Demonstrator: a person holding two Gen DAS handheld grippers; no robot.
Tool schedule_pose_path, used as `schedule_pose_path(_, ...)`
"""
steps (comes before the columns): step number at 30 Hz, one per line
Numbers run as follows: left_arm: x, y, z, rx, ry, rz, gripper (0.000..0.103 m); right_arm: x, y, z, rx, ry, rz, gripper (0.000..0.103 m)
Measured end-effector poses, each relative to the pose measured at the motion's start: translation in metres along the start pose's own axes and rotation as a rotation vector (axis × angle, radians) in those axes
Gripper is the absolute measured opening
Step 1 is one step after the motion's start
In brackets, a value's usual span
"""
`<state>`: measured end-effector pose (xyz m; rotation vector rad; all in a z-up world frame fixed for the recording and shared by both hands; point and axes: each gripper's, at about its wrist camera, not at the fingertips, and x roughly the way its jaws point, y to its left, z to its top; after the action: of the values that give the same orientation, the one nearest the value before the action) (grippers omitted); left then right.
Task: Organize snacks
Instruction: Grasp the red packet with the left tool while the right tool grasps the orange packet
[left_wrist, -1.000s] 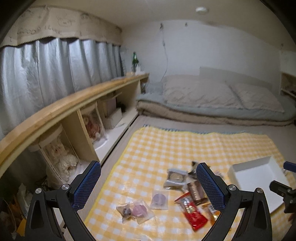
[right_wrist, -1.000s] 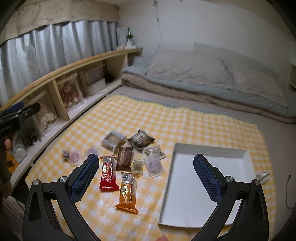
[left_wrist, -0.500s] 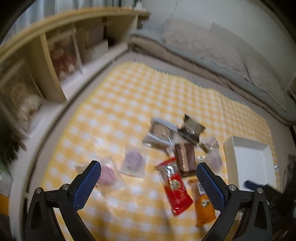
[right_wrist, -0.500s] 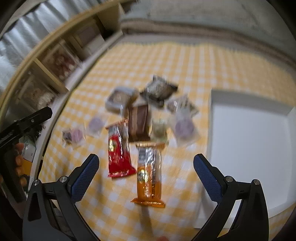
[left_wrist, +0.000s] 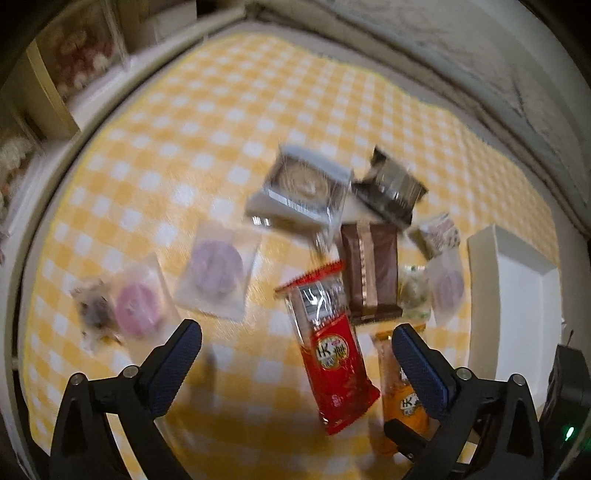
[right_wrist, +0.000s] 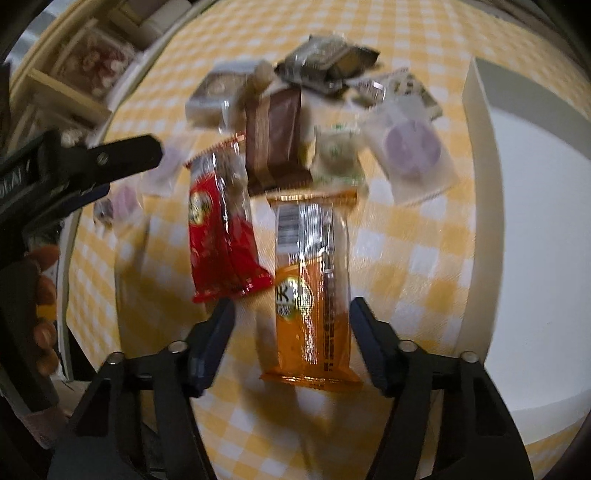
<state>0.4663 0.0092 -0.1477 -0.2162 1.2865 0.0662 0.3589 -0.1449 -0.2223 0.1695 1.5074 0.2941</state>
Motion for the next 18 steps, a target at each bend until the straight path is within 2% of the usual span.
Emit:
schedule_pose_path(1, 0.009, 0.000, 0.000, -0.022, 0.026, -0.010, 0.103, 0.002, 0.000, -0.001, -0.006, 0.007, -0.012, 0.053)
schedule_pose_path(3, 0.016, -0.003, -0.001, -0.045, 0.046, -0.016, 0.103, 0.004, -0.001, -0.001, -0.016, 0.003, -0.030, 0.037)
schedule_pose_path(7, 0.033, -0.011, 0.001, -0.107, 0.066, -0.035, 0.101, -0.002, -0.008, -0.001, 0.015, -0.007, 0.004, 0.035)
schedule_pose_path(9, 0.041, -0.013, 0.001, -0.126, 0.081, -0.044, 0.085, -0.005, -0.011, -0.002, 0.014, -0.010, 0.006, 0.034)
schedule_pose_path(10, 0.043, -0.016, -0.002, -0.119, 0.090, -0.044, 0.082, -0.007, -0.013, -0.002, 0.017, -0.010, 0.009, 0.034)
schedule_pose_path(12, 0.047, -0.018, -0.003, -0.107, 0.112, -0.051, 0.068, -0.011, -0.017, -0.004, 0.023, -0.016, 0.018, 0.033)
schedule_pose_path(16, 0.069, -0.022, -0.007, -0.104, 0.173, -0.034, 0.054, -0.022, -0.024, -0.004, 0.018, -0.038, 0.030, 0.033)
schedule_pose_path(18, 0.073, -0.023, -0.008, -0.083, 0.159, -0.002, 0.044, -0.027, -0.027, -0.006, 0.019, -0.047, 0.033, 0.033)
